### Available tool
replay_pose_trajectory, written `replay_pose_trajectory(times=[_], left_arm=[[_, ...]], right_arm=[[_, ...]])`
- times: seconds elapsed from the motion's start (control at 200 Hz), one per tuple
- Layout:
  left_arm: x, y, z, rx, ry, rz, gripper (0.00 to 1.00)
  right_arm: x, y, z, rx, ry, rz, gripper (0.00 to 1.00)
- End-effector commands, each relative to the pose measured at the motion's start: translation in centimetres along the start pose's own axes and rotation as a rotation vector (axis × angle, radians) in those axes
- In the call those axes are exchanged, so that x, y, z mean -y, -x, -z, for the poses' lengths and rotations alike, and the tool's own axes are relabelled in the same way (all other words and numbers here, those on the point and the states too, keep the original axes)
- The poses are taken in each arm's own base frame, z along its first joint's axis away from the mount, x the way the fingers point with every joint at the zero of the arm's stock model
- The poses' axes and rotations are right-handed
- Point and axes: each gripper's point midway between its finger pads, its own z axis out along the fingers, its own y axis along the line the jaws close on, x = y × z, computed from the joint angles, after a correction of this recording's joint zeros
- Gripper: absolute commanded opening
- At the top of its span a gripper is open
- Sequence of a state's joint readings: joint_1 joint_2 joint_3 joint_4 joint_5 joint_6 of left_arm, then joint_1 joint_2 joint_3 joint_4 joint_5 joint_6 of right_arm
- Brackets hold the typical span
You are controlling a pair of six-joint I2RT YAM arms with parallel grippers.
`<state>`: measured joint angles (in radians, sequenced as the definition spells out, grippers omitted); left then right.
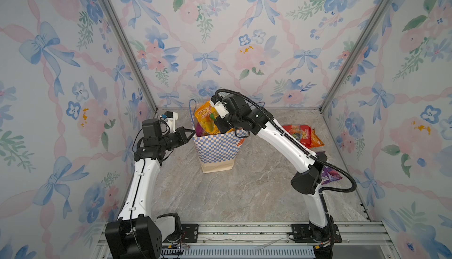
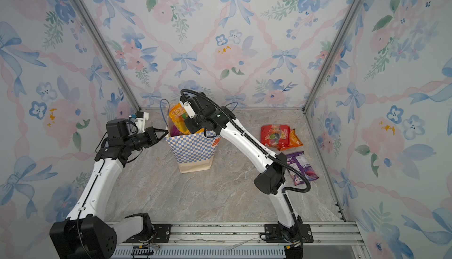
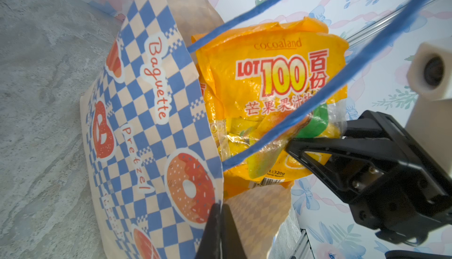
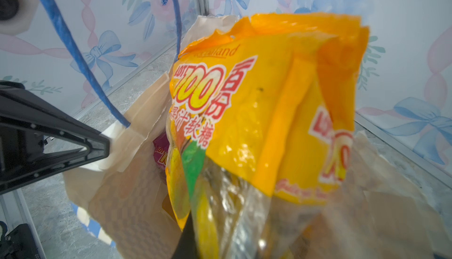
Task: Place the snacks into the paper bag
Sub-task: Place the snack in the paper bag.
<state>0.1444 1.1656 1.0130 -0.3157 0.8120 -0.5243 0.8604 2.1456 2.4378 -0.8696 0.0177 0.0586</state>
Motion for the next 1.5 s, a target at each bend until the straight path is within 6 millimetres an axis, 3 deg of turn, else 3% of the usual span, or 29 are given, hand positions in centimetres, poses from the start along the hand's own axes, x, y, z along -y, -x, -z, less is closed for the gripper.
replay_pose_trajectory(times=[0.0,0.516,0.906,1.131,1.321,1.497], left_arm=[[1.7,0.4,0.7,0.017,-0.040,-0.049,0.00],[1.8,0.5,0.8,0.019,-0.040,-0.052,0.00],[1.7,0.5,0.7,0.018,-0.040,-0.050,0.00],[1.7,0.4,0.7,0.017,-0.040,-0.050,0.00],[1.7,0.4,0.7,0.017,-0.039,-0.048,0.00],[1.7,0.5,0.7,0.017,-0.040,-0.050,0.00]], right_arm=[[-0.2,3.1,1.6,0.118,-0.019,0.023,0.07],[0.0,2.7,1.5,0.100,-0.042,0.028,0.25],[0.0,2.7,1.6,0.103,-0.042,0.025,0.31],[0.0,3.0,1.8,0.110,-0.043,0.030,0.51],[0.4,4.1,4.5,0.135,-0.065,0.015,0.65],[2.6,5.1,9.7,0.177,-0.166,-0.014,0.84]])
